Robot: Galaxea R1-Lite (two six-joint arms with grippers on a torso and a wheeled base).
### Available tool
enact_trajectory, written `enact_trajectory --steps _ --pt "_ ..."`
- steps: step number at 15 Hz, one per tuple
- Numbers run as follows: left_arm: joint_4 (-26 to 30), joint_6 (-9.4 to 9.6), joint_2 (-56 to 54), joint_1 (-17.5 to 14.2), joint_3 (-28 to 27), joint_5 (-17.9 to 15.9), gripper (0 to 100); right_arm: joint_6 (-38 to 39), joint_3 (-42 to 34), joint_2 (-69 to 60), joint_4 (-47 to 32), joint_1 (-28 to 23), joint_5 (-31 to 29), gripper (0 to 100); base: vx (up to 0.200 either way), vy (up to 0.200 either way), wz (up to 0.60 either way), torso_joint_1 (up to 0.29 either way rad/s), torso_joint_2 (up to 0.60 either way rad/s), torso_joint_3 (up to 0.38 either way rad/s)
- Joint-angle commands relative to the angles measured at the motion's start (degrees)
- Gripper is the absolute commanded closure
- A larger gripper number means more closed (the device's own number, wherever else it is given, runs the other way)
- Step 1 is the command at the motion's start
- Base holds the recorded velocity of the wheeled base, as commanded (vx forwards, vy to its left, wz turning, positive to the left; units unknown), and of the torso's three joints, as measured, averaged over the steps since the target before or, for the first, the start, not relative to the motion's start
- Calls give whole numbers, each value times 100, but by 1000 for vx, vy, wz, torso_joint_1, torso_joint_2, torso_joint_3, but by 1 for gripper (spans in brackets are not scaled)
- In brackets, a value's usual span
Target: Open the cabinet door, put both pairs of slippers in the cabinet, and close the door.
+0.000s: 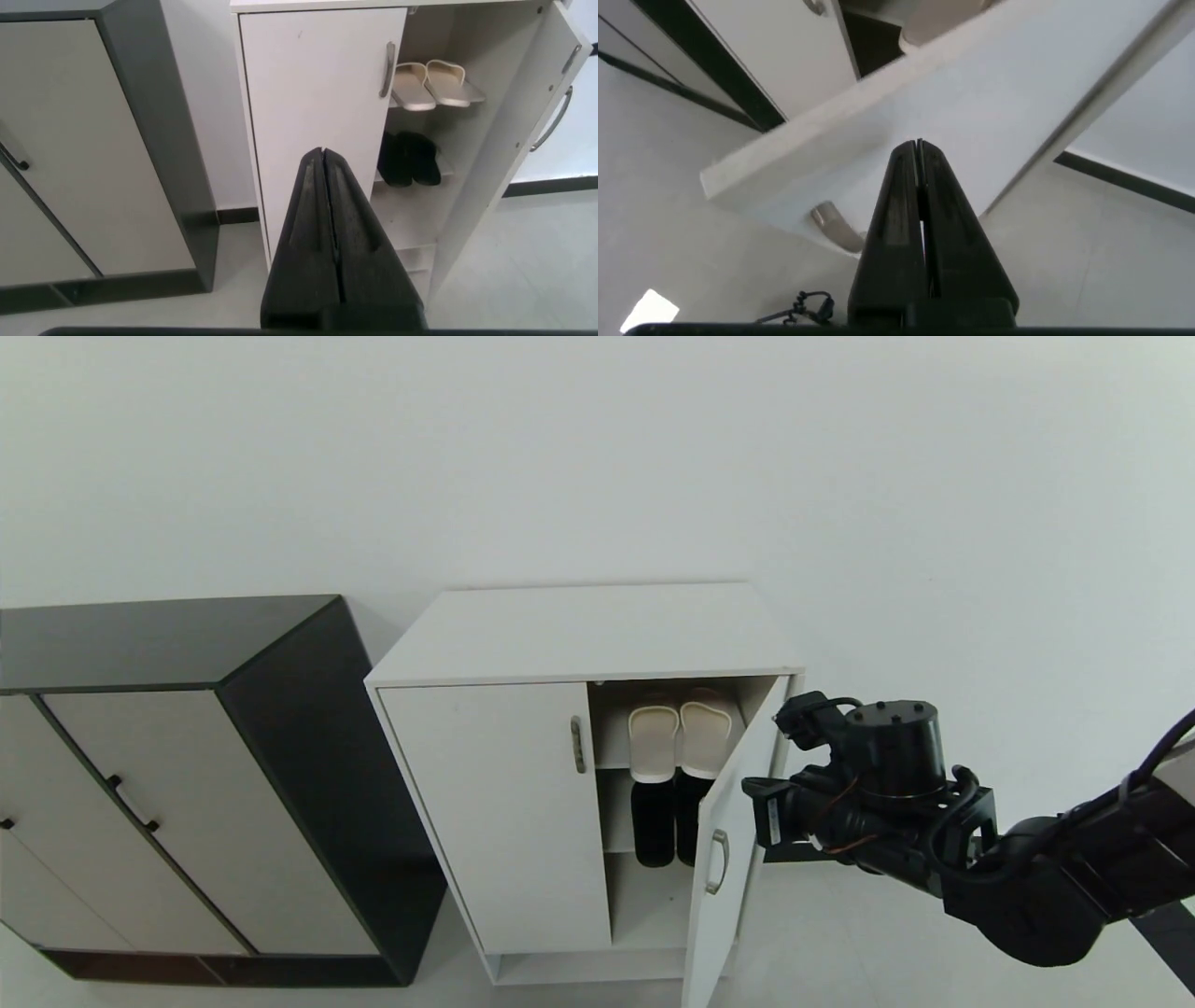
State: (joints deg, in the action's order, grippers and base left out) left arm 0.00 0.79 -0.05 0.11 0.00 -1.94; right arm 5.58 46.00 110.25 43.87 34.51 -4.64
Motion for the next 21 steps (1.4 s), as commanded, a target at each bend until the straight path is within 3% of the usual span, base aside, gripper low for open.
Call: enact_trajectory --steps 1,21 --pt "0 0 5 -2 0 0 100 4 252 286 -2 3 -1 100 0 0 0 0 0 0" --pt "0 -9 5 -2 0 0 100 4 2282 2000 -37 -261 -10 100 0 0 0 0 0 0"
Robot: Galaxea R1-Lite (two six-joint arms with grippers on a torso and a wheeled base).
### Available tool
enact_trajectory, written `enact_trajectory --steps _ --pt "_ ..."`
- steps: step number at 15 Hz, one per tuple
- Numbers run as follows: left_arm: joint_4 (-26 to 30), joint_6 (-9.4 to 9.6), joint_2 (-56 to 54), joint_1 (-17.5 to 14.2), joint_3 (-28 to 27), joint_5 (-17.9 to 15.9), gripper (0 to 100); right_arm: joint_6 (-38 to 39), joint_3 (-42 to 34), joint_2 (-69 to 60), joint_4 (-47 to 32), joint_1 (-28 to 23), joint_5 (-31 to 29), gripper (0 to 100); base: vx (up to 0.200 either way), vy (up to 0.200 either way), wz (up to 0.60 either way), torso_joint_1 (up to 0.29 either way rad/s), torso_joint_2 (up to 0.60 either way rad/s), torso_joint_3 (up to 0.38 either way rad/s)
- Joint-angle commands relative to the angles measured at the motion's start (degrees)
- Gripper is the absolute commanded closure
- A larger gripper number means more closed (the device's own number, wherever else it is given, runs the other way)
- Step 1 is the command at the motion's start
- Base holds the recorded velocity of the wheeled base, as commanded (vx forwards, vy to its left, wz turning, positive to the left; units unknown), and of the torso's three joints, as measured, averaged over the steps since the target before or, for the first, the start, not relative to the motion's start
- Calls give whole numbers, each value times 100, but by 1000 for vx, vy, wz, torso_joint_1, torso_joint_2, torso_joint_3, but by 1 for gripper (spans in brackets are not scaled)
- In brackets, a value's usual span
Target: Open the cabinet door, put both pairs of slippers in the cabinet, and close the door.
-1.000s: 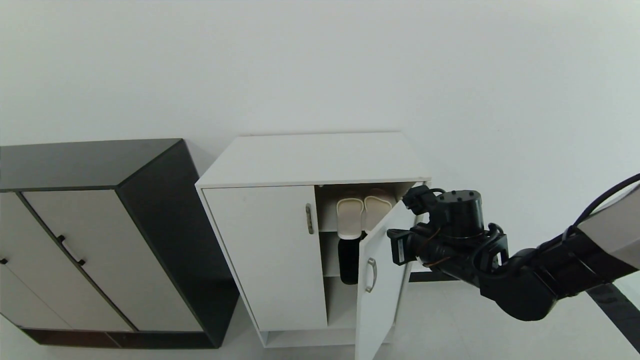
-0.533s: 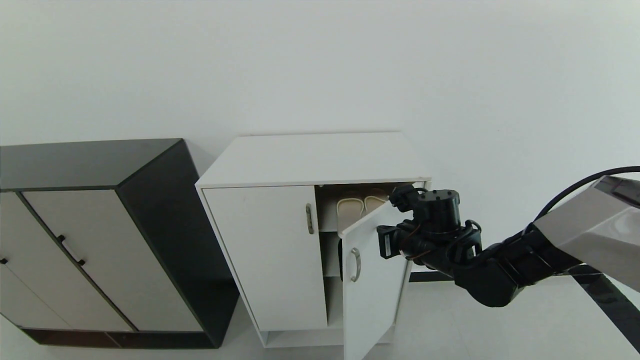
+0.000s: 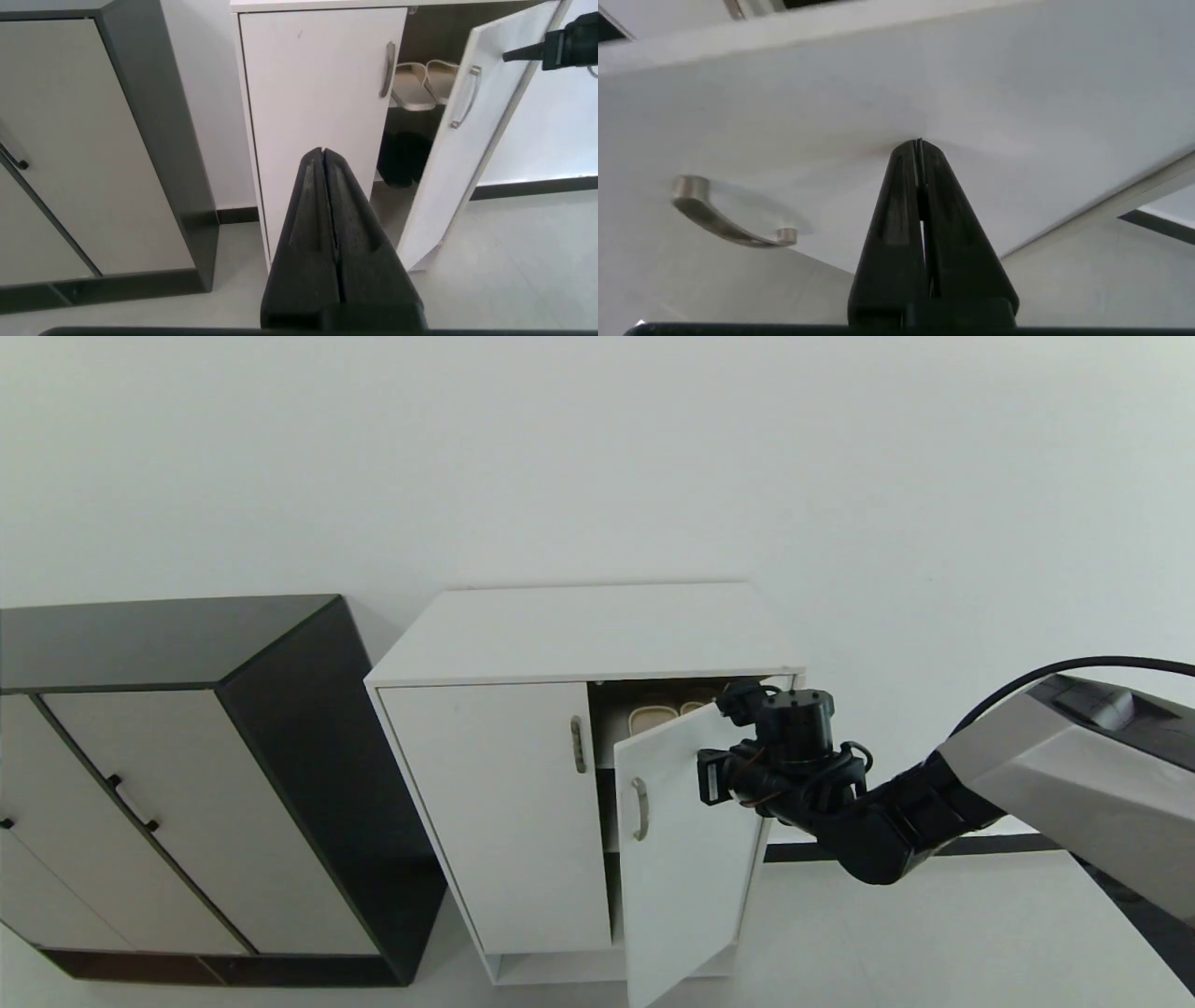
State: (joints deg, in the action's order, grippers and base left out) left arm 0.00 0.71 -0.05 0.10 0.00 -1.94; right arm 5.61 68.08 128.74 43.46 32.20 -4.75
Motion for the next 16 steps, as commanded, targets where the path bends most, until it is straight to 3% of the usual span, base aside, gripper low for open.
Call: enact_trajectory --steps 1,16 --pt "0 0 5 -1 0 0 100 -7 205 168 -13 -73 1 100 0 0 0 0 0 0" --pt "0 -27 5 -1 0 9 100 -16 1735 845 -822 -99 1 100 0 0 0 0 0 0"
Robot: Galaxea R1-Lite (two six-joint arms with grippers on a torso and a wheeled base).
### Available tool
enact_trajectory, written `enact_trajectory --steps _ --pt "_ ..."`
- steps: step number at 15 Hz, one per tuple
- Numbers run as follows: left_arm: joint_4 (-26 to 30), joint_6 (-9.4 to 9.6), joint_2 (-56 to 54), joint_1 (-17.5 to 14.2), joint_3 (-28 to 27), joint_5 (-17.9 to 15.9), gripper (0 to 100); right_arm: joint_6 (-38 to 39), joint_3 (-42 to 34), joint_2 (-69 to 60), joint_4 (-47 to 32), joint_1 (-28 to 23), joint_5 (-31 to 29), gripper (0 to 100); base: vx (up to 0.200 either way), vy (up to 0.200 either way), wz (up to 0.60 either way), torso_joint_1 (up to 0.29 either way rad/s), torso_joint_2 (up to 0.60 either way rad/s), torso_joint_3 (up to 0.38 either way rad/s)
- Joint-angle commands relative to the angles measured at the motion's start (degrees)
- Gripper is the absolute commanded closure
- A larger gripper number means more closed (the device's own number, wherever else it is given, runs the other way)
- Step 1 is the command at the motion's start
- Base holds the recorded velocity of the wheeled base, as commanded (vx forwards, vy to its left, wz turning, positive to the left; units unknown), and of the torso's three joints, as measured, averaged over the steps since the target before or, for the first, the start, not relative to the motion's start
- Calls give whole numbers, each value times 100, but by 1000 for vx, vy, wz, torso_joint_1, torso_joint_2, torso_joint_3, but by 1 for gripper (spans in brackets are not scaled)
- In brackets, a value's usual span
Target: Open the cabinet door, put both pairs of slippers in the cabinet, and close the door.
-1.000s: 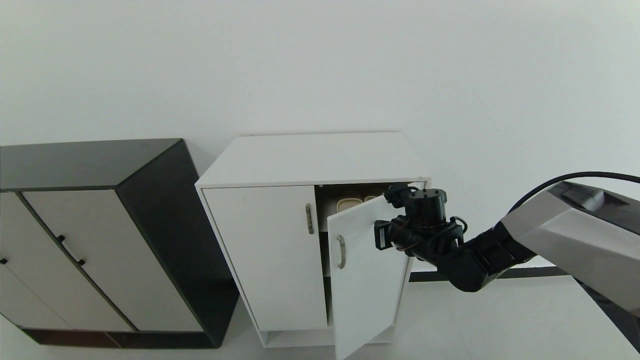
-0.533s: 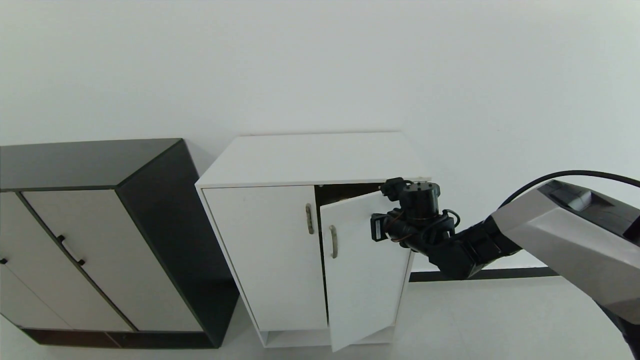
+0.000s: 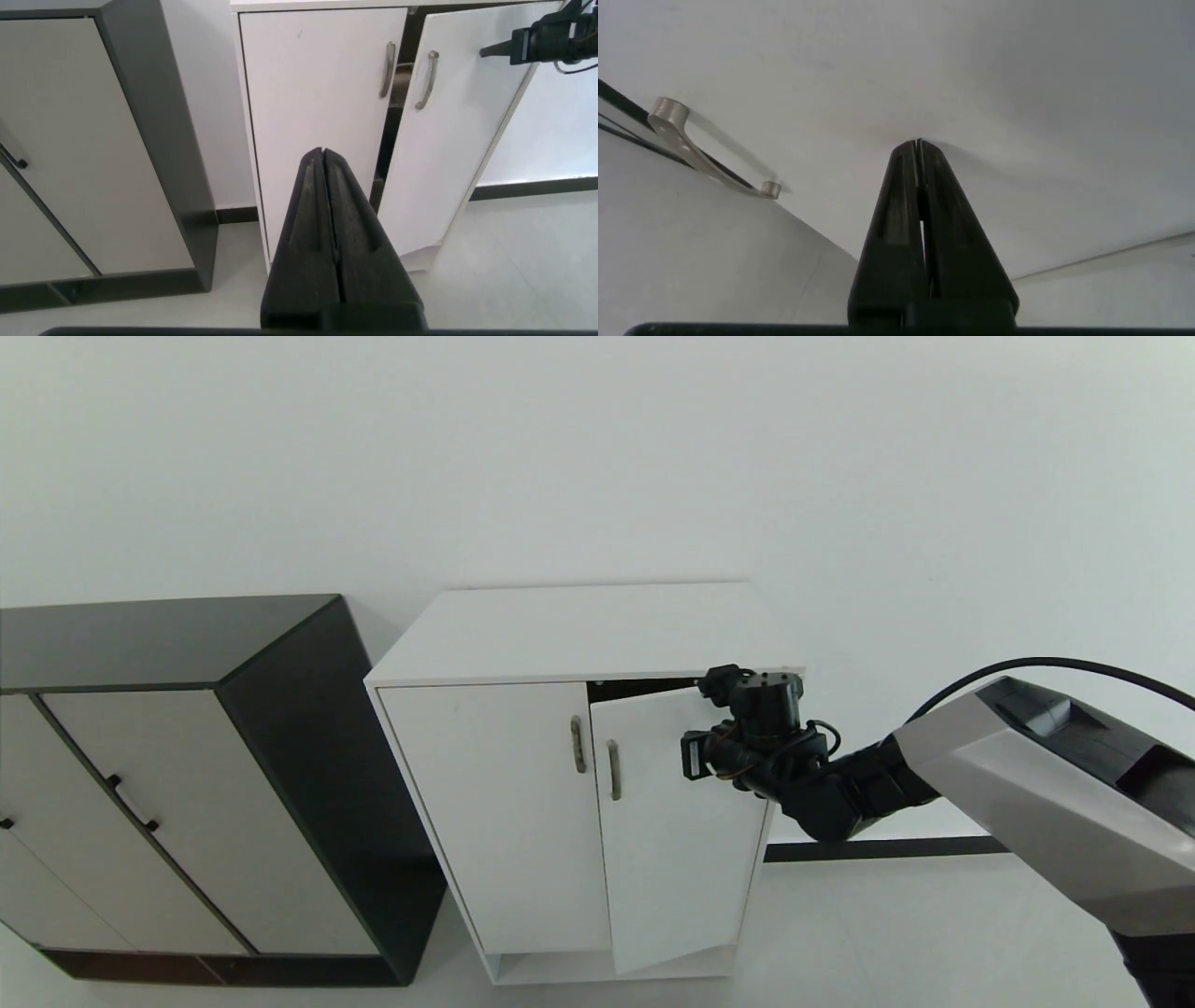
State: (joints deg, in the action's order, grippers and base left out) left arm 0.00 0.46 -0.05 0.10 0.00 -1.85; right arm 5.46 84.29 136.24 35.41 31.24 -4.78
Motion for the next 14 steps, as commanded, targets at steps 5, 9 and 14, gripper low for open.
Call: enact_trajectory --steps 5,9,14 --pt "0 -46 5 -1 0 1 100 -72 404 245 -149 -13 -41 100 0 0 0 0 0 0" --pt "0 -46 5 -1 0 1 100 -72 536 368 -149 -22 -32 100 0 0 0 0 0 0" --pt "0 -46 5 -1 0 1 100 -80 809 544 -166 -22 -41 100 0 0 0 0 0 0"
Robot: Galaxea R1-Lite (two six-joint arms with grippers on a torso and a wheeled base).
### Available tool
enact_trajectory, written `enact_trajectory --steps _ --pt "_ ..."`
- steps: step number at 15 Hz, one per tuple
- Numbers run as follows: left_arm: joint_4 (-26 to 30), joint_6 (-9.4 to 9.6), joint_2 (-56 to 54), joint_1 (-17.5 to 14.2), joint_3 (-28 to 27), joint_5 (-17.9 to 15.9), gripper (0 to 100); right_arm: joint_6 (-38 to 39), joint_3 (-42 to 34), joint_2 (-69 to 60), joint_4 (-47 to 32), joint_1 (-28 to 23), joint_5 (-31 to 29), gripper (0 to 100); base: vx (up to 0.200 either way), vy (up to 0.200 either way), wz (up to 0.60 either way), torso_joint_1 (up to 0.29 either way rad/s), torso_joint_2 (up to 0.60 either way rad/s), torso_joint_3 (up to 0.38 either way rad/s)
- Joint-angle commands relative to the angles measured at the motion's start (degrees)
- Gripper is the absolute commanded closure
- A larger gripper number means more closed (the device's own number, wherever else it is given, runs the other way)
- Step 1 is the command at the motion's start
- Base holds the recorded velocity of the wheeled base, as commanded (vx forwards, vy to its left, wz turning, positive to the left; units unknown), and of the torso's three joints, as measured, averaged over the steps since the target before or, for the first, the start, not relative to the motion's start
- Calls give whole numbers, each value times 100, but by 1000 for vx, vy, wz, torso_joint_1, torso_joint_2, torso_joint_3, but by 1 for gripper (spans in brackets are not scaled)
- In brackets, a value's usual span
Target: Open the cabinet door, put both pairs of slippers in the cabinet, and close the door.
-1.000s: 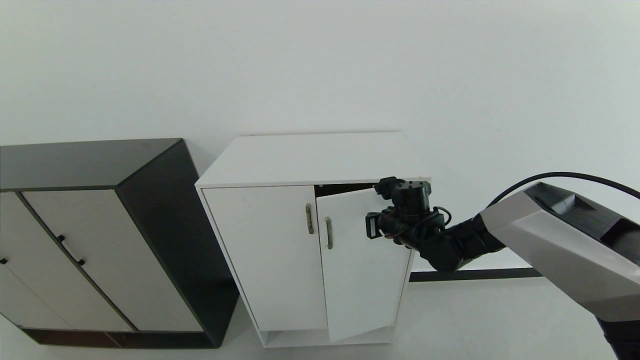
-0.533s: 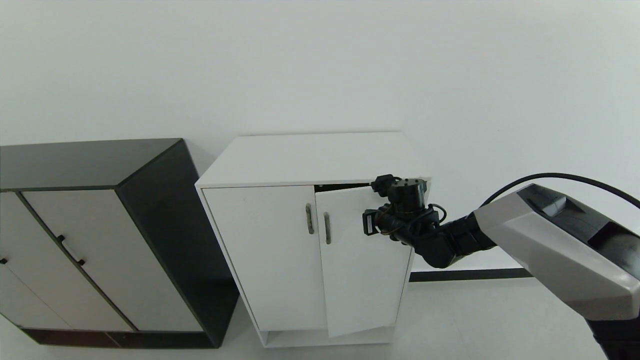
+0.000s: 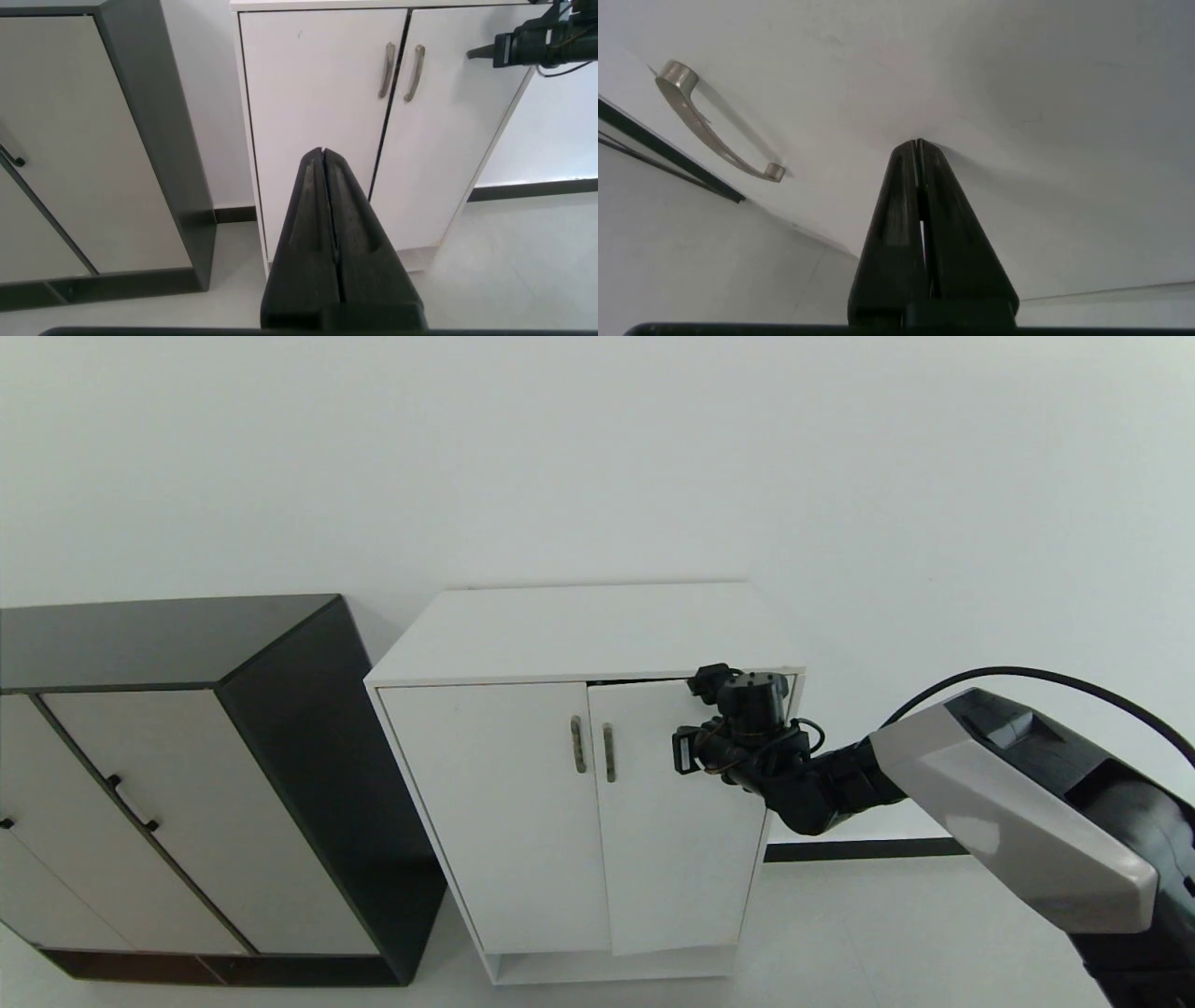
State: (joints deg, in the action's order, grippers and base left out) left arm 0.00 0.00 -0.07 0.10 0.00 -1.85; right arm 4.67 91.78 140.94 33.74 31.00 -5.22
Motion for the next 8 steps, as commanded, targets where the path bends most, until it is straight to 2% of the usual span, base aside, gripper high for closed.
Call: enact_trajectory --steps 1,8 --pt "0 0 7 -1 0 1 100 -1 103 83 -70 2 3 100 0 0 0 0 0 0" --pt "0 0 7 -1 0 1 100 8 498 285 -219 -6 3 100 0 0 0 0 0 0"
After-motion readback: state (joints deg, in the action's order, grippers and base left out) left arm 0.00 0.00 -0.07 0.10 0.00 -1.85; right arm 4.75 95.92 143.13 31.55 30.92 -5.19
